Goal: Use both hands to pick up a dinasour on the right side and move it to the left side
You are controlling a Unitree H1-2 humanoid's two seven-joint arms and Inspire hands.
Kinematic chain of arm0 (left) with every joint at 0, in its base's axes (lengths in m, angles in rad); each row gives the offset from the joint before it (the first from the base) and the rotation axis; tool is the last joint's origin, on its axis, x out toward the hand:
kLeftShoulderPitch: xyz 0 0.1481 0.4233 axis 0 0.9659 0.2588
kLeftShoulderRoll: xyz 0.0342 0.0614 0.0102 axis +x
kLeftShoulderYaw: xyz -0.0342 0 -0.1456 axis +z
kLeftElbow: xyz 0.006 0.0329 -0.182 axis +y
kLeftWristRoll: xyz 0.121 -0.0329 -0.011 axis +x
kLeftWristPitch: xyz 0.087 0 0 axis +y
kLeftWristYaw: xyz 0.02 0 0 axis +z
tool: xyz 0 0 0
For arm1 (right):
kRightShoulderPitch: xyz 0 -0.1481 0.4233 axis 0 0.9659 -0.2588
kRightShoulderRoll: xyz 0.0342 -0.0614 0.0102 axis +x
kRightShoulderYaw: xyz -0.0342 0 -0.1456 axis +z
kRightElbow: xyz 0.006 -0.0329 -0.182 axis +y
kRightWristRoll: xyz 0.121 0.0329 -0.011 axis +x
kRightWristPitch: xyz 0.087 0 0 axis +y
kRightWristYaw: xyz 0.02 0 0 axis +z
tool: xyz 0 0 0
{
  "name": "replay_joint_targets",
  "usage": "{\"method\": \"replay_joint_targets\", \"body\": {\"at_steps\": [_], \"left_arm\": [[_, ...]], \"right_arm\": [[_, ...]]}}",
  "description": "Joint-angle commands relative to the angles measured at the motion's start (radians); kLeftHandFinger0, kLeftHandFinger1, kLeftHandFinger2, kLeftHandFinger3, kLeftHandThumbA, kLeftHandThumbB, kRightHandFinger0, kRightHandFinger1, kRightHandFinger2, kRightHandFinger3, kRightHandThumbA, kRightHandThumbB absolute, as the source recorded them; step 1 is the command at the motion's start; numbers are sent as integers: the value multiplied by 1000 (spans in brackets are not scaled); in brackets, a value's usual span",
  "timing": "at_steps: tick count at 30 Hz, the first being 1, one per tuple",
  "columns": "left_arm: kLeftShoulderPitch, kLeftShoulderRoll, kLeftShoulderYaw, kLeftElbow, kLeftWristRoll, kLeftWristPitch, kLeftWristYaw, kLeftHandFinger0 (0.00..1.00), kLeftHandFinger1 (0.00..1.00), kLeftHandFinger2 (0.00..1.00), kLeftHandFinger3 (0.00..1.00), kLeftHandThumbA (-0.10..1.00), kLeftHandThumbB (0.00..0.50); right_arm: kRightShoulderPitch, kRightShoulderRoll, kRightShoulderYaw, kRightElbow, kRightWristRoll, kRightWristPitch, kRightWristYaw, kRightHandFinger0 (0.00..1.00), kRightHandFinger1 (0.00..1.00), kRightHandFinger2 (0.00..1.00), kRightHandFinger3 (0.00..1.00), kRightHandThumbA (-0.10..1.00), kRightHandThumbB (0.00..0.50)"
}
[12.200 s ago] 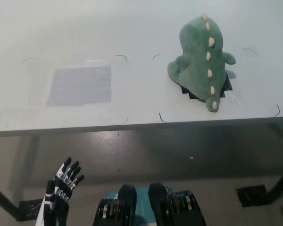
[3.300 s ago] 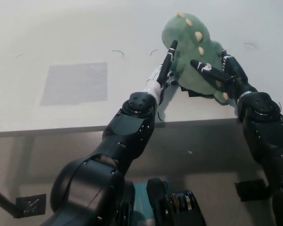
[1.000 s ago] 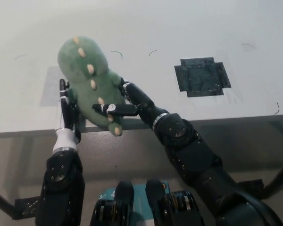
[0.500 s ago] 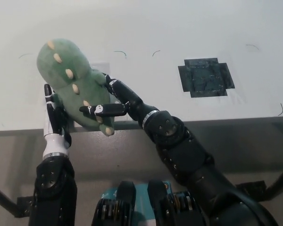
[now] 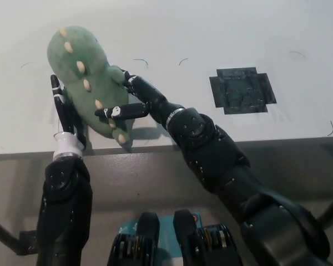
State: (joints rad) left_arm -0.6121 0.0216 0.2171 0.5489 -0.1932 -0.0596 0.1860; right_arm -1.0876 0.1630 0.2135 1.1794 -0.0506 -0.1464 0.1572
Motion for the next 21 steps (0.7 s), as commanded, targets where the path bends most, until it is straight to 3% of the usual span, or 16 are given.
{"method": "replay_joint_targets", "body": {"at_steps": [1,12,14,16,17,18,21], "left_arm": [[-63,-20,-28,-19,-9,-18,-47,1000,1000,1000,1000,1000,248],[-53,-4,-51,-28,-8,-22,-81,1000,1000,1000,1000,1000,264],[-52,1,-52,-19,-6,-37,-84,1000,1000,1000,1000,1000,260],[-53,5,-53,-17,-9,-39,-84,1000,1000,1000,1000,1000,257],[-48,1,-42,-27,-24,-6,-74,1000,1000,1000,1000,1000,320],[-39,3,-35,-41,-29,4,-66,1000,1000,1000,1000,1000,350],[-26,5,-24,-65,-45,6,-68,1000,1000,1000,1000,1000,356]], "right_arm": [[-56,55,-7,5,2,-76,40,1000,1000,1000,1000,1000,164],[-50,46,-5,-12,-7,-82,39,1000,1000,1000,1000,1000,149],[-46,37,-9,-9,3,-97,63,1000,1000,1000,1000,1000,207],[-47,34,-11,-9,3,-102,66,1000,1000,1000,1000,1000,216],[-37,24,-6,-16,-3,-119,66,1000,1000,1000,1000,1000,226],[-29,17,-1,-28,-10,-120,61,1000,1000,1000,1000,1000,229],[-20,-4,-5,-44,-11,-127,52,1000,1000,1000,1000,1000,212]]}}
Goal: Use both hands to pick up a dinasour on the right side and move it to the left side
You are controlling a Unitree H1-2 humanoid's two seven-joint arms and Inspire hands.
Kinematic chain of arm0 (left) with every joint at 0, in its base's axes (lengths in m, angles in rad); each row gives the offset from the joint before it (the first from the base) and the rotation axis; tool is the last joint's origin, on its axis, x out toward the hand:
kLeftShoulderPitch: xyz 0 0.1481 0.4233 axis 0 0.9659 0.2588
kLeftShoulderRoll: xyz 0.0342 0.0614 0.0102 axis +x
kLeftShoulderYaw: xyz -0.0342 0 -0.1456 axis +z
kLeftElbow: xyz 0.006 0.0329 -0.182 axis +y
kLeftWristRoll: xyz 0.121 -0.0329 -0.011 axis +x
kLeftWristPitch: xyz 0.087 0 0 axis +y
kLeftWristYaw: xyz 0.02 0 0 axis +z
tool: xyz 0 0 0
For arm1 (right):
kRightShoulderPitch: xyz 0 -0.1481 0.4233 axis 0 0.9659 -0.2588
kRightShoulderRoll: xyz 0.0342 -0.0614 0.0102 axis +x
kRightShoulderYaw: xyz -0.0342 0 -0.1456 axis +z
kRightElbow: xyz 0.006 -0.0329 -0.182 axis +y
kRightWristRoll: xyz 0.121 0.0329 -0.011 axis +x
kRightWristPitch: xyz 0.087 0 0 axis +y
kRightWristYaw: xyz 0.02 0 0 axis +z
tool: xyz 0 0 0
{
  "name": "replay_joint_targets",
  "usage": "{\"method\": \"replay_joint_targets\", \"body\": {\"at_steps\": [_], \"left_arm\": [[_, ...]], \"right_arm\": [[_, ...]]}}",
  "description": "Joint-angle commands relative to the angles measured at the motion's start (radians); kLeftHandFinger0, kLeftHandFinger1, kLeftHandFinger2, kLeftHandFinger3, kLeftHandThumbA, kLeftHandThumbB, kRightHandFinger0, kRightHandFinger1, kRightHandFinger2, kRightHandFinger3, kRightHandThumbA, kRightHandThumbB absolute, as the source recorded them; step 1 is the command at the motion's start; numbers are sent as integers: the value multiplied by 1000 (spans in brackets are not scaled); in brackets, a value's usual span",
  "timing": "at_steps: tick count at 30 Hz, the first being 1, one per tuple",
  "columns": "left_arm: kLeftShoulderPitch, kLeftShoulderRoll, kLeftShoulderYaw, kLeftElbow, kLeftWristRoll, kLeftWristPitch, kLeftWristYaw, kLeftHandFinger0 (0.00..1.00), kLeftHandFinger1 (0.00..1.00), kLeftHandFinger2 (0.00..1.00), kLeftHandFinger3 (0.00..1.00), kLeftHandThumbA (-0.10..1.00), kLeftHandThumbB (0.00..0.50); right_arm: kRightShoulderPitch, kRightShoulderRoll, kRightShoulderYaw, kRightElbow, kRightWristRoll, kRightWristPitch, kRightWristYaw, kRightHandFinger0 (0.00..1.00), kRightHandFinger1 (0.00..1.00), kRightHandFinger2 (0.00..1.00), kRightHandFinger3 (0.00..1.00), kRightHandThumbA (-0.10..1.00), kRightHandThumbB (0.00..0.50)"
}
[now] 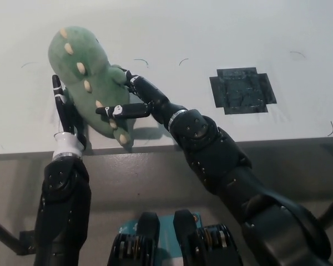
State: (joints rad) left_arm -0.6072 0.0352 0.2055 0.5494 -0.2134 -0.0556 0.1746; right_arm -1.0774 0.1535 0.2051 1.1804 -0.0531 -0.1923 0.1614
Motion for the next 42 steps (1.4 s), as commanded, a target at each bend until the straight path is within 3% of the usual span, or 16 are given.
{"method": "replay_joint_targets", "body": {"at_steps": [1,2,4,7,9,15,17,18,31,33,38,42], "left_arm": [[-26,-5,-13,-79,-17,16,-46,1000,1000,1000,1000,1000,372],[-24,-1,-13,-84,-16,18,-47,1000,1000,1000,1000,1000,366],[-16,10,-12,-108,-17,22,-53,1000,1000,1000,1000,1000,359],[-3,34,-16,-128,-3,21,-64,1000,1000,1000,1000,1000,385],[0,39,-12,-136,-7,23,-65,1000,1000,1000,1000,1000,394],[34,76,-2,-171,-6,27,-79,1000,1000,1000,1000,1000,390],[46,101,1,-156,-6,14,-96,1000,1000,1000,1000,1000,407],[56,107,3,-160,-7,16,-99,1000,1000,1000,1000,1000,392],[113,129,-22,-217,18,-11,-140,1000,1000,1000,1000,1000,398],[131,143,-28,-248,27,-11,-146,1000,1000,1000,1000,1000,449],[159,161,-19,-298,9,-15,-157,1000,1000,1000,1000,1000,459],[204,159,-20,-358,6,-16,-164,1000,1000,1000,1000,1000,466]], "right_arm": [[-19,-8,-6,-65,2,-68,56,1000,1000,1000,1000,1000,204],[-18,-11,-7,-70,2,-68,55,1000,1000,1000,1000,1000,197],[-8,-35,-4,-101,-9,-64,45,1000,1000,1000,1000,1000,245],[3,-65,8,-152,-25,-67,47,1000,1000,1000,1000,1000,238],[8,-72,8,-167,-22,-62,56,1000,1000,1000,1000,1000,259],[47,-104,-31,-264,35,-30,105,1000,1000,1000,1000,1000,235],[56,-114,-42,-292,33,-16,92,1000,1000,1000,1000,1000,256],[66,-114,-48,-310,39,-2,94,1000,1000,1000,1000,1000,262],[122,-159,-72,-398,29,18,116,1000,1000,1000,1000,1000,251],[134,-169,-80,-419,34,26,119,1000,1000,1000,1000,1000,234],[145,-188,-94,-459,45,33,128,1000,1000,1000,1000,1000,206],[176,-211,-111,-538,55,68,127,1000,1000,1000,1000,1000,230]]}}
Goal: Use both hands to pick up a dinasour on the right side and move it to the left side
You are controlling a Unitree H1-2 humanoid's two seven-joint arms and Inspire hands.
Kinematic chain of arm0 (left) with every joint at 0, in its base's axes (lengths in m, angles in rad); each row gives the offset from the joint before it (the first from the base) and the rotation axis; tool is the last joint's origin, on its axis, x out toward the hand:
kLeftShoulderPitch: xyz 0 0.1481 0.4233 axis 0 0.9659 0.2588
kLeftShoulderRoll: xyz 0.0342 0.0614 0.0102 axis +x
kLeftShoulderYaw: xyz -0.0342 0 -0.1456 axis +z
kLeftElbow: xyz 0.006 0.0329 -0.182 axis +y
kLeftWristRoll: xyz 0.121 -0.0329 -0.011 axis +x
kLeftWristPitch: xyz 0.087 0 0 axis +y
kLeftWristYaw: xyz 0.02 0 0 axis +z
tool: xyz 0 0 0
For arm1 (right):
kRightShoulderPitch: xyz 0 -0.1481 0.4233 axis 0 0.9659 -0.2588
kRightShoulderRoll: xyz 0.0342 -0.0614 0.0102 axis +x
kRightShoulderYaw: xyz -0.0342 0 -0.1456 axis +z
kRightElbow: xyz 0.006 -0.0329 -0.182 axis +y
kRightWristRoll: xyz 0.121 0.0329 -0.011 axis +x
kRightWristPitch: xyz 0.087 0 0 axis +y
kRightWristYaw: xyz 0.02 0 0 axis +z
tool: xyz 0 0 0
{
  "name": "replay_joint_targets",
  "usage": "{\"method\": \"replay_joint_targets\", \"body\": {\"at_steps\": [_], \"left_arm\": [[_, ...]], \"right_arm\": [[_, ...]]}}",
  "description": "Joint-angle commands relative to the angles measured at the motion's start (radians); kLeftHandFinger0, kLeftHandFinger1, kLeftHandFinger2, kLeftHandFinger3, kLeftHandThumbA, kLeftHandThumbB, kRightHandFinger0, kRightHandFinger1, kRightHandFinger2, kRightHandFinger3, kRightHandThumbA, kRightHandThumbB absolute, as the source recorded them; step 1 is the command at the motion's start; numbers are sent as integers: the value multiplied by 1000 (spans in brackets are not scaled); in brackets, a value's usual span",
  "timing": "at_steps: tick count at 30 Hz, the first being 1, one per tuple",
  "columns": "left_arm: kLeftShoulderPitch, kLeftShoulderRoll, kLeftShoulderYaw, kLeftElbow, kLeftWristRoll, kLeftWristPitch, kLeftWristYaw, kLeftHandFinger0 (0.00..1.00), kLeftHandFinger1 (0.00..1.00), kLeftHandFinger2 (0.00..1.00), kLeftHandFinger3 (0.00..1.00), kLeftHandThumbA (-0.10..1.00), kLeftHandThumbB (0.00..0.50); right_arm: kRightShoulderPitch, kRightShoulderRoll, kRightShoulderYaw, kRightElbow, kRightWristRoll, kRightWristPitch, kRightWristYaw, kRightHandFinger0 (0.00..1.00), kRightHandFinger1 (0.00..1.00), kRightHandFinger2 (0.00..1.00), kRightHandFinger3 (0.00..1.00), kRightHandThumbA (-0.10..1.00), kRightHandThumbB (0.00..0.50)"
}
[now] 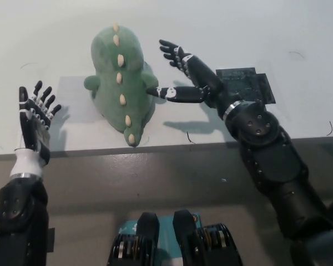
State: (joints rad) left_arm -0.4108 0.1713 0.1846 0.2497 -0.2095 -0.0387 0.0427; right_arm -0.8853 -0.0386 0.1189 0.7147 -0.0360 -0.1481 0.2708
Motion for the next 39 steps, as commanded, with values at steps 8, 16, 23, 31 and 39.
{"method": "replay_joint_targets", "body": {"at_steps": [8,16,23,31,39], "left_arm": [[117,1,-34,-228,2,8,-52,1000,1000,1000,1000,1000,481],[153,-18,-55,-289,13,8,-52,1000,1000,1000,1000,1000,440],[176,-25,-77,-317,42,-19,-51,1000,1000,1000,1000,1000,474],[198,-47,-90,-346,63,-45,-53,1000,1000,1000,1000,1000,454],[195,-68,-94,-314,51,-122,-75,1000,1000,1000,1000,1000,445]], "right_arm": [[89,-40,-44,-299,123,104,91,1000,1000,1000,1000,1000,219],[187,-119,-75,-487,175,154,122,1000,1000,1000,1000,1000,170],[256,-223,-106,-543,182,165,132,1000,1000,1000,1000,1000,159],[366,-295,-140,-600,233,104,163,1000,1000,1000,1000,1000,167],[466,-340,-172,-684,242,66,169,1000,1000,1000,1000,1000,172]]}}
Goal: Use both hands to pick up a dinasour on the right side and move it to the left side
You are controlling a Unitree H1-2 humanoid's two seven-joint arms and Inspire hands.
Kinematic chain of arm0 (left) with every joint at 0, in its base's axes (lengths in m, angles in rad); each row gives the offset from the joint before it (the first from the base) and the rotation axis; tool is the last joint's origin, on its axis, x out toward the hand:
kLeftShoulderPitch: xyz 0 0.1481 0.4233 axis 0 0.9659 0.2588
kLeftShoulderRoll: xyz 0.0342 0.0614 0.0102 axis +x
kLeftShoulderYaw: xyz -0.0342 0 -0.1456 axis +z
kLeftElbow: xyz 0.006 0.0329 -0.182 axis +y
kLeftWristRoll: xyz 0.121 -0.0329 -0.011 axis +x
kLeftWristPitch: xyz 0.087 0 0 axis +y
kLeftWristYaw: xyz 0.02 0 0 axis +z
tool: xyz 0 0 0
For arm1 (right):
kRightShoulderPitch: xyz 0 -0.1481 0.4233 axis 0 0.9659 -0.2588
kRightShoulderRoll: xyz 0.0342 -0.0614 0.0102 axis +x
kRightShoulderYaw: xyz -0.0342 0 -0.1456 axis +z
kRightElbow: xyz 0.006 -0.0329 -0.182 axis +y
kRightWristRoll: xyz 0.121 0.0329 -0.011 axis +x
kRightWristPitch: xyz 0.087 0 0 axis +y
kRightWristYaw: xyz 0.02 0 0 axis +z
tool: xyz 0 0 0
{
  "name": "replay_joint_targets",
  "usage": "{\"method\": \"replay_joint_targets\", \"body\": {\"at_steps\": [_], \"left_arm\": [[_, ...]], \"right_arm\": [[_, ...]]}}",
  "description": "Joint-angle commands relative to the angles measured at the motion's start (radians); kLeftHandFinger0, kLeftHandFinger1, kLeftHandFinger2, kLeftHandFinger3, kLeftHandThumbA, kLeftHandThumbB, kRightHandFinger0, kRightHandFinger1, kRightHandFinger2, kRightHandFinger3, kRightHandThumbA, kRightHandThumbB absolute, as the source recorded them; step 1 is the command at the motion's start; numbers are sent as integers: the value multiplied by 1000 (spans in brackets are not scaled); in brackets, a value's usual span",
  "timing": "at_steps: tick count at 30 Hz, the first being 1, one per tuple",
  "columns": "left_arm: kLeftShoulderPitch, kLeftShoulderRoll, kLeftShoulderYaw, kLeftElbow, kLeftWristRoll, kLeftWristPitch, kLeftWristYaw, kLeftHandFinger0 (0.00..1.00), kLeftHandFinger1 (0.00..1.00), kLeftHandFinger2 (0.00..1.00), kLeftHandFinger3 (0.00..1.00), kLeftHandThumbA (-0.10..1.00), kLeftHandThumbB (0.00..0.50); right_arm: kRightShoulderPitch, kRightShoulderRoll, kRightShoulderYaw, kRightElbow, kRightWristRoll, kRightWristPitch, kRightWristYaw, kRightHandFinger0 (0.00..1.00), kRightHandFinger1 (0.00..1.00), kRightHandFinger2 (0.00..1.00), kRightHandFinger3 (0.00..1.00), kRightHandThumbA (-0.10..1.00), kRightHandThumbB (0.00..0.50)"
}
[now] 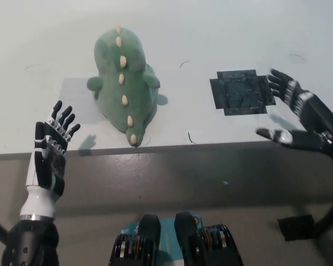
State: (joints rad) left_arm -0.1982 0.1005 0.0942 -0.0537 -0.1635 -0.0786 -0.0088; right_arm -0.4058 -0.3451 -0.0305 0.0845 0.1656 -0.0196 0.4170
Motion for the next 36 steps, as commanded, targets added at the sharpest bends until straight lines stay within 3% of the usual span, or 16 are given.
{"method": "replay_joint_targets", "body": {"at_steps": [1,7,9,13,19,23,36], "left_arm": [[-19,-3,-6,-6,4,-83,-22,1000,1000,1000,1000,1000,454],[-9,-18,-13,8,43,-110,-6,1000,1000,1000,1000,1000,455],[-1,-24,-12,10,44,-115,-4,1000,1000,1000,1000,1000,453],[2,-34,-23,36,44,-139,-13,1000,1000,1000,1000,1000,447],[5,-41,-23,65,8,-176,-32,1000,1000,1000,1000,1000,412],[-1,-38,-16,115,-26,-228,-58,1000,1000,1000,1000,1000,400],[7,-37,-5,205,-64,-287,-86,1000,1000,1000,1000,1000,385]], "right_arm": [[13,-49,-28,-73,47,-67,31,1000,1000,1000,1000,1000,163],[91,-81,-32,-108,76,-65,57,1000,1000,1000,1000,1000,145],[108,-83,-34,-109,84,-74,62,1000,1000,1000,1000,1000,116],[179,-76,-65,-139,125,-51,52,1000,1000,1000,1000,1000,203],[274,-78,-109,-182,165,-62,48,1000,1000,1000,1000,1000,203],[308,-78,-157,-202,191,-47,28,1000,1000,1000,1000,1000,237],[267,-78,-264,-182,150,-46,-66,1000,1000,1000,1000,1000,164]]}}
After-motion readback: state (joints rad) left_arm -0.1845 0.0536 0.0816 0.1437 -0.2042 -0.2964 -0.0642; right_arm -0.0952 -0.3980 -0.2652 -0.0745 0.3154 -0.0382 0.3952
